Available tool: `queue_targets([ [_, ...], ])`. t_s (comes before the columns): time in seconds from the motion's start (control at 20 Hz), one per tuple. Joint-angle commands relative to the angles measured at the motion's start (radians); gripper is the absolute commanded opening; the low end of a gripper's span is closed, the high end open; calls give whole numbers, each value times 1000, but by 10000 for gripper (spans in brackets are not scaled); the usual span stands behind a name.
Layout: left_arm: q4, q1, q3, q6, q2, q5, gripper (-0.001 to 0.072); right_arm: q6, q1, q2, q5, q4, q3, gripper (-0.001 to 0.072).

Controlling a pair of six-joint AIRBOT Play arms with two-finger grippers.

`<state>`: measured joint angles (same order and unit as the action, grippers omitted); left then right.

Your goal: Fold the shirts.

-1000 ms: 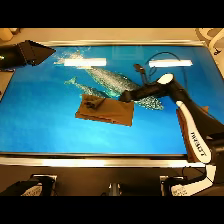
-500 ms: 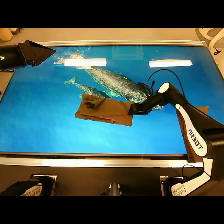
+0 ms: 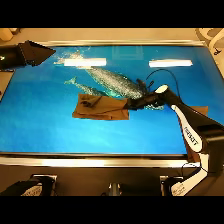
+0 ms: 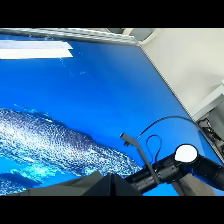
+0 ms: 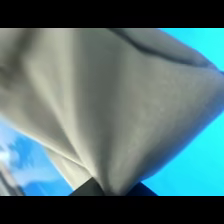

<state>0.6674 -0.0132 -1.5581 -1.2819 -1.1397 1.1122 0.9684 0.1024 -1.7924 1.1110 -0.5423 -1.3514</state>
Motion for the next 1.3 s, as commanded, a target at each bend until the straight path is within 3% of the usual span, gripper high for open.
queue_targets([
  [0.0, 15, 0, 0, 1, 0, -1, 24, -105, -92, 59, 90, 114, -85, 23],
  [0.3, 42, 0, 0, 1, 0, -1, 24, 8, -351, 165, 299, -51, -292, 23],
  [0.5, 42, 0, 0, 1, 0, -1, 24, 14, -494, 184, 400, -167, -347, 23],
  [0.95, 42, 0, 0, 1, 0, -1, 24, 42, -799, 232, 341, -210, -365, 23],
  [1.25, 42, 0, 0, 3, -1, -5, 25, 173, -935, 340, 365, -244, -374, 23],
])
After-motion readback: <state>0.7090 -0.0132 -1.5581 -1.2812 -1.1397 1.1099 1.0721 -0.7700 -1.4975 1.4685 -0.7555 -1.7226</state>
